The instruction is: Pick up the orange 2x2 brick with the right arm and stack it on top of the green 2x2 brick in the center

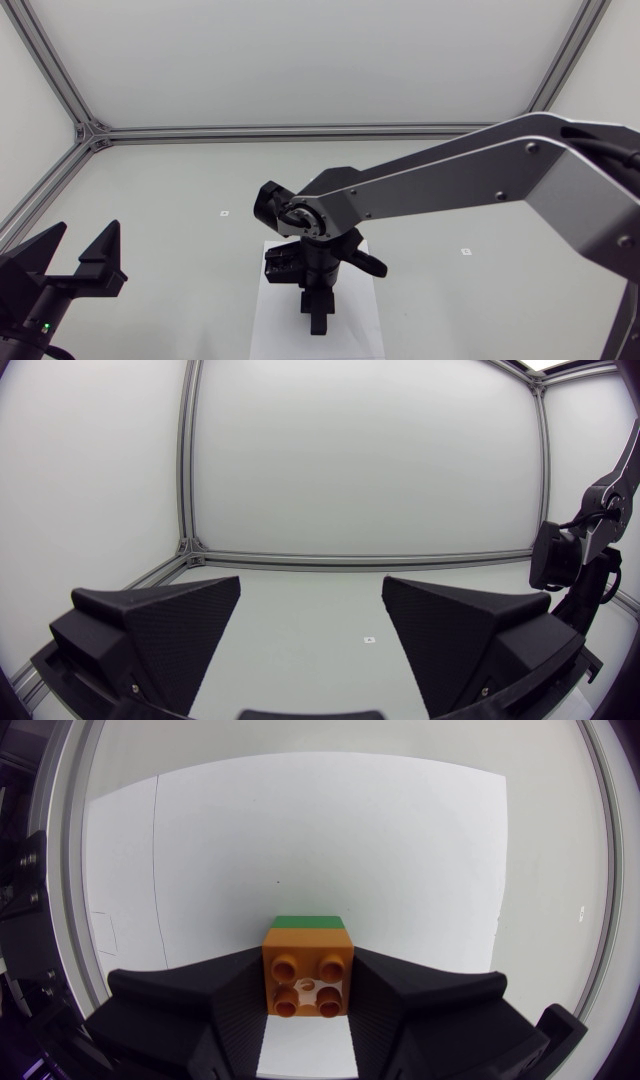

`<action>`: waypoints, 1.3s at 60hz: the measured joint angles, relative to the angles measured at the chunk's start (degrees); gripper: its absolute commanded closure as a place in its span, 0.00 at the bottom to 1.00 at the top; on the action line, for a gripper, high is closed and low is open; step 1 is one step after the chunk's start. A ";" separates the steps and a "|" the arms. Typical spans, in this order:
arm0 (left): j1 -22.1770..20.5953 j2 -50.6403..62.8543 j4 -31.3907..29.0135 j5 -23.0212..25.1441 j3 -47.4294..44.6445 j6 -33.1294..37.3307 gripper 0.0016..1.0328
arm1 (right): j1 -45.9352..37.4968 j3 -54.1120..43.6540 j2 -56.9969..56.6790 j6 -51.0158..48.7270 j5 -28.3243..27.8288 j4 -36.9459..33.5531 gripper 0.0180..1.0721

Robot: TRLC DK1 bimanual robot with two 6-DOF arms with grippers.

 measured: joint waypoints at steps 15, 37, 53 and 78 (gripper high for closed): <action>0.00 0.00 0.02 0.00 0.00 0.00 0.04 | 0.00 -0.90 -0.48 -0.04 0.02 0.09 0.61; 0.00 0.00 0.00 0.00 0.00 0.00 0.04 | -0.22 -1.14 -0.66 -0.07 0.02 0.22 0.61; 0.00 0.00 0.00 0.00 0.00 -0.02 0.04 | -0.31 -1.14 -0.66 -0.09 0.02 0.24 0.61; 0.00 0.00 0.00 0.00 0.00 -0.02 0.04 | -0.31 -1.14 -0.59 -0.26 0.04 0.68 0.54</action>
